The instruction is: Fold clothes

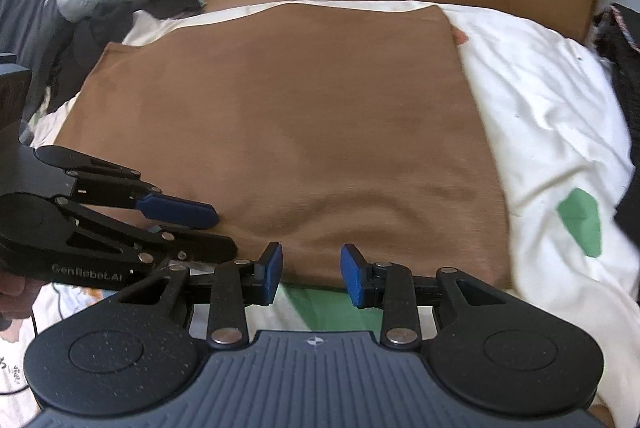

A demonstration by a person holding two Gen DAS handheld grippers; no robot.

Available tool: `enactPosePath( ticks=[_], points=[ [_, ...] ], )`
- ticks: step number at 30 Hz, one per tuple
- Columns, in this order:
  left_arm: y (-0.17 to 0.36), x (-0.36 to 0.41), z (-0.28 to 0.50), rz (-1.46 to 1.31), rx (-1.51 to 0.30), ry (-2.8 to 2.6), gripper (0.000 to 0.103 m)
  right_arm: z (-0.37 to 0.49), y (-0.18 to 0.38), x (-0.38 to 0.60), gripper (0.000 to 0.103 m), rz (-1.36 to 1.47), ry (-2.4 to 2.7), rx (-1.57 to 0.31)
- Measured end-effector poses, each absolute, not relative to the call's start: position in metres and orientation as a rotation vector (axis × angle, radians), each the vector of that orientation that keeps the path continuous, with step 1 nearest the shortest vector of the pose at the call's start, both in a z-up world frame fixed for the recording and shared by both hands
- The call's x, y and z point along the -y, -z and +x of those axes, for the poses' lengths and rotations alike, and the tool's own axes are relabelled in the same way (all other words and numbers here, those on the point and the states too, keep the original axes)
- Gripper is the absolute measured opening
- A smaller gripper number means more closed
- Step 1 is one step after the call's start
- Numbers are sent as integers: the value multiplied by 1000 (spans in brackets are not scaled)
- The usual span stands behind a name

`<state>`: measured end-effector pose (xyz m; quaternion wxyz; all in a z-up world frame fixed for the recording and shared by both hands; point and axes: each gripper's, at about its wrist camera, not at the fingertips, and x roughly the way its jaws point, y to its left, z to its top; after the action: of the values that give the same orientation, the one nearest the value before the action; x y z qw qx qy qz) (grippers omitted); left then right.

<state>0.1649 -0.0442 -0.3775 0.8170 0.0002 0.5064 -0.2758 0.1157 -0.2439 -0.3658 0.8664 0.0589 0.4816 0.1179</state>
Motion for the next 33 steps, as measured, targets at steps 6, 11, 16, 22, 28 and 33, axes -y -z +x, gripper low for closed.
enactPosePath(
  ticks=[6, 11, 16, 22, 28, 33],
  points=[
    [378, 18, 156, -36, -1099, 516, 37, 117, 376, 239, 40, 104, -239, -1033],
    [379, 1, 149, -40, -1114, 477, 37, 117, 379, 242, 40, 76, -203, -1050],
    [376, -12, 141, -58, -1121, 452, 36, 117, 378, 249, 40, 80, -171, -1059],
    [363, -31, 136, -95, -1078, 377, 35, 116, 359, 252, 40, 110, -179, -973],
    [365, -43, 138, -159, -1088, 293, 35, 123, 357, 248, 40, 116, -191, -966],
    [377, -35, 134, -99, -1116, 293, 35, 126, 361, 237, 40, 94, -218, -971]
  ],
)
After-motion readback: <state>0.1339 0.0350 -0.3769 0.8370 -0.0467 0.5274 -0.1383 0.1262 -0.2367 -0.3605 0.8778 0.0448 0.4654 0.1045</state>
